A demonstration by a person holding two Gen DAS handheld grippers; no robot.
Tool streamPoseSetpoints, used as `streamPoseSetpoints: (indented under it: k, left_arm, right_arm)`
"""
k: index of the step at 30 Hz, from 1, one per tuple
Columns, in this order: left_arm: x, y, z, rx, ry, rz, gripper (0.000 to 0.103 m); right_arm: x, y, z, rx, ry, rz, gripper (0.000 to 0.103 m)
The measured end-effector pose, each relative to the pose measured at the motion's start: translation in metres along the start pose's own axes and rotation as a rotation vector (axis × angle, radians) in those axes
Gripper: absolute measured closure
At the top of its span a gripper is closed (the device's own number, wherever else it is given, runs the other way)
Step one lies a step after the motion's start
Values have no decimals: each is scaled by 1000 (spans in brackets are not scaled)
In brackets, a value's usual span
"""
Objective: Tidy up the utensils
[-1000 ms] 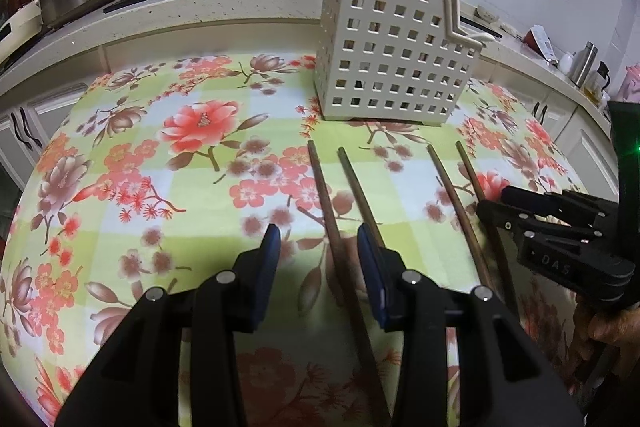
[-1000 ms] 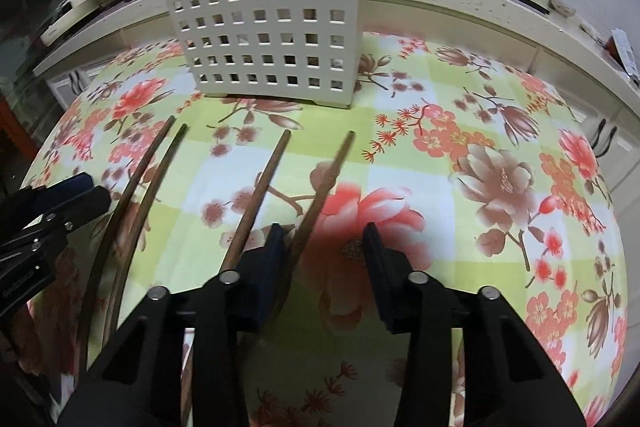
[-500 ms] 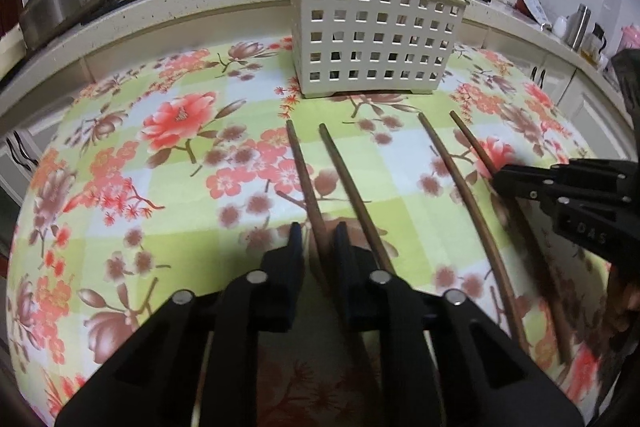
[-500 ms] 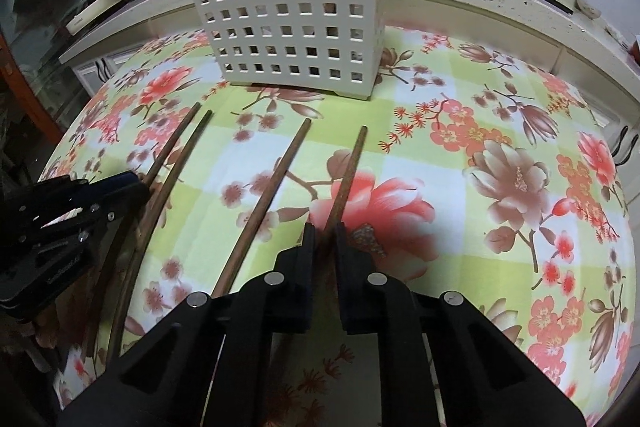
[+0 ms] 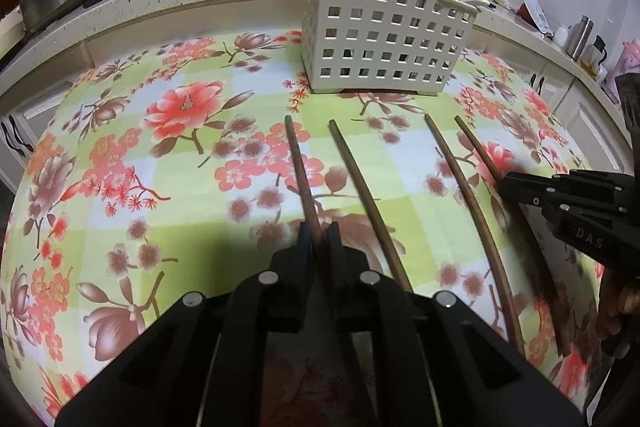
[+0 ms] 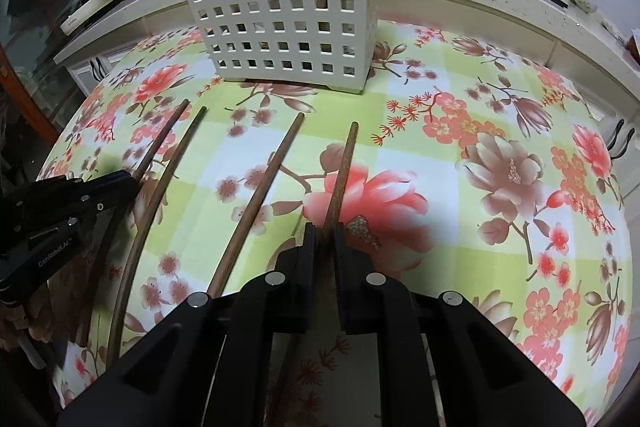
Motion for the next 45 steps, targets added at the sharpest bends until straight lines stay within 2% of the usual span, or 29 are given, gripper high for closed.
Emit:
streamPoseSetpoints:
  k: [9,11,14,17,19,20,22,29,34,37,45]
  left_arm:
    - [-8,6,2,-42,23,-29,93]
    - [-9,7,4,-57,37,-34,92]
    - [-9,7,8,-83,71,-44,94]
    - [-8,6,8,-55,52,-46,96]
    - [-7,4,7,-30,33,-42,96]
    - [-6,4,6,-29,30,-40,96]
    - [-5,1,5,-31,26,-34,96]
    - [-6,-20,-7,-27,-18,12,97]
    - [-13,-43,-16,-15,-54,80,97]
    - [-18,-58,-18,-15,-64,124,97]
    - [-26,-83,-17,-19,-68,178,97]
  right_arm:
    - [-5,3,3,26,28,4,90]
    - [-5,3,0,30,17,8,84]
    - [-3,3,-4,52,-8,21,83]
    - [-2,3,-4,59,-12,34,83]
    - [-2,3,-4,60,-14,43,86]
    - [-2,3,-4,66,-16,48,92]
    - [-4,4,-3,61,-4,46,95]
    - [-12,-15,0,18,29,77,95]
    - [-20,-37,0,-8,42,110,96]
    - [-25,-53,1,-27,52,134,96]
    - [-31,-81,2,-46,64,179,97]
Point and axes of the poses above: each gripper's, at about its wrist camera, not at the fingertips, and y roughly the way its jaws point, z to its right, x to its underside, the point moved 6 cm from there along y, roughly the way its jaws point, and after that the axes turned 15 degrees about y, right-handed, at the moved point
